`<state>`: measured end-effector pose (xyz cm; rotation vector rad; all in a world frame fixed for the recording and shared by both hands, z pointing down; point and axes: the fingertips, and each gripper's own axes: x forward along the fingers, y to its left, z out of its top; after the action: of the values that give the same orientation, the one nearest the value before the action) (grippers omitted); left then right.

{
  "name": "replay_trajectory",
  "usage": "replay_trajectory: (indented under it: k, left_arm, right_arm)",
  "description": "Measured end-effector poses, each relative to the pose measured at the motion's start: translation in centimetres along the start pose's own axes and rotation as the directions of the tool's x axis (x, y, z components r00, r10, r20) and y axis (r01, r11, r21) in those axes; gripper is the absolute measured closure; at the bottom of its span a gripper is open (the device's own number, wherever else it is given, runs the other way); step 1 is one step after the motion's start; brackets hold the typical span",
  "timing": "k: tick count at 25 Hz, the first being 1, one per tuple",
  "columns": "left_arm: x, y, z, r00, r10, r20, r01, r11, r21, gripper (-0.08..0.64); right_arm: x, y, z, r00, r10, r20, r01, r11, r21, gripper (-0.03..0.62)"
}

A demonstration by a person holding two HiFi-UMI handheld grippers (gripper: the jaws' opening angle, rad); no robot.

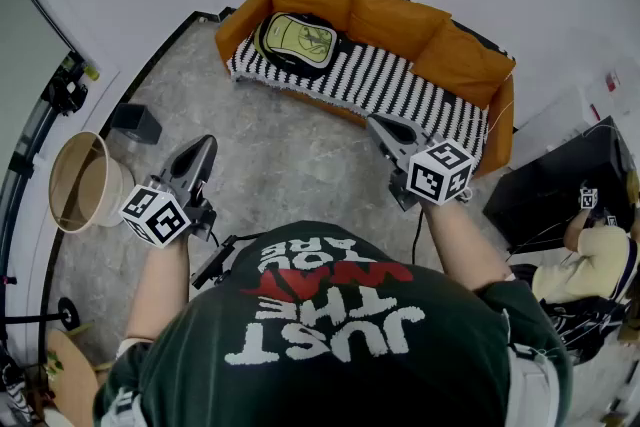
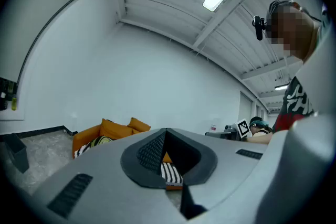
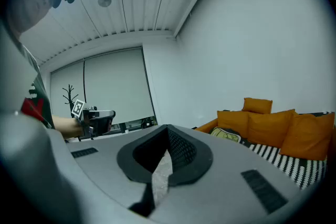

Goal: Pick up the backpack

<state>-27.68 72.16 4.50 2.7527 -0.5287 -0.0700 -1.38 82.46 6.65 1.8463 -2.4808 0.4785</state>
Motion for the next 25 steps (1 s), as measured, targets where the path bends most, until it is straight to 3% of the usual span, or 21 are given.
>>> replay_trajectory:
  k: [16, 20, 25]
  left_arm:
    - [3.3, 0.6, 0.4, 0.999, 0.03, 0.018, -0.029, 0.999, -0.027, 0.56]
    - [4.3, 2.8, 0.4, 0.999, 0.031, 0.019, -0.03, 0.999, -0.045, 0.56]
    - [7.2, 8.6, 0.5, 1.0, 0.025, 0.014, -0.024, 0.996, -0.086, 0.56]
  right_arm:
    - [2.2, -2.6, 1.5, 0.999, 0.05, 0.005, -0.05, 0.999, 0.011, 0.565]
    - [4.4, -3.7, 1.4, 0.999, 0.045, -0.012, -0.045, 0.999, 0.026, 0.565]
    - [9.0, -6.3, 1.4, 0.999, 0.01, -0.041, -0.009, 0.999, 0.04, 0.565]
